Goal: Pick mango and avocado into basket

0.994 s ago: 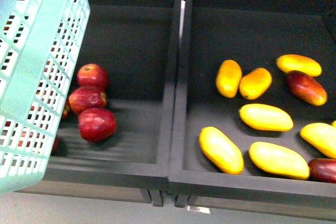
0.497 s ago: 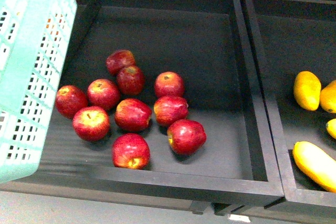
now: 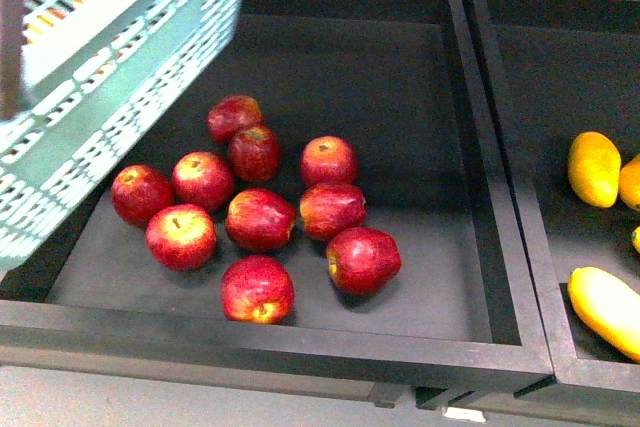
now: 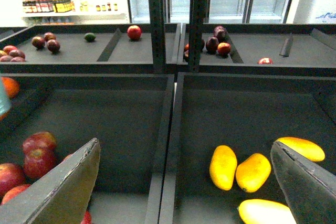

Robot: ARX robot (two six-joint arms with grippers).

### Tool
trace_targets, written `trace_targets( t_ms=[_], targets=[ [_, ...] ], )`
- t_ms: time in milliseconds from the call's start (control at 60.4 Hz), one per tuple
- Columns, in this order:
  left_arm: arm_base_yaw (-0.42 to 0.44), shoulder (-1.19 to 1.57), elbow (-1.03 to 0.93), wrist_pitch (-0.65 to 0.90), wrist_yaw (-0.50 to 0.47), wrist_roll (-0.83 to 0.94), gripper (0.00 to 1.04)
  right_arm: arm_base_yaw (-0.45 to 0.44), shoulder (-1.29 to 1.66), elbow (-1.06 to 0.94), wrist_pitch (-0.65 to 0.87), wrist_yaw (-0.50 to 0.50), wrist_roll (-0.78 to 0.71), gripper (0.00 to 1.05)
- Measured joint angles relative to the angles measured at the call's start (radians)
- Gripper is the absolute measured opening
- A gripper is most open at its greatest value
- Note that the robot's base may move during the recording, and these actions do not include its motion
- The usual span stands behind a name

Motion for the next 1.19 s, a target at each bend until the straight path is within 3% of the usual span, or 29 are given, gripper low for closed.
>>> trace_targets(
  t_ms=[282,530,961,1027,1110,1193],
  targets=[
    [-0.280,0.144,0.143,-0.062,0.040,-0.021,0.18,0.000,0.000,0.000,0.000,0.000,0.000,0.96],
    [-0.417,0.147,0.180,-0.072,0.054,0.006,0.18,0.000,0.000,0.000,0.000,0.000,0.000,0.96],
    [-0.441,0.159,0.189,-0.093,0.030,0.042,0.18,0.000,0.000,0.000,0.000,0.000,0.000,0.96],
    [-0.441,0.159,0.189,-0.093,0.030,0.045,0.18,-0.031,0.056,0.043,-0.117,-0.103,0.044,0.96],
    [-0.442,0.159,0.189,-0.093,0.035,0.044,0.18,-0.140,0.256,0.137,-0.302,-0.258,0.104,0.96],
    [-0.444,0.159,0.189,-0.093,0.048,0.044,0.18,-0.244,0.399,0.161,-0.260,-0.329,0.119,0.96]
  ],
)
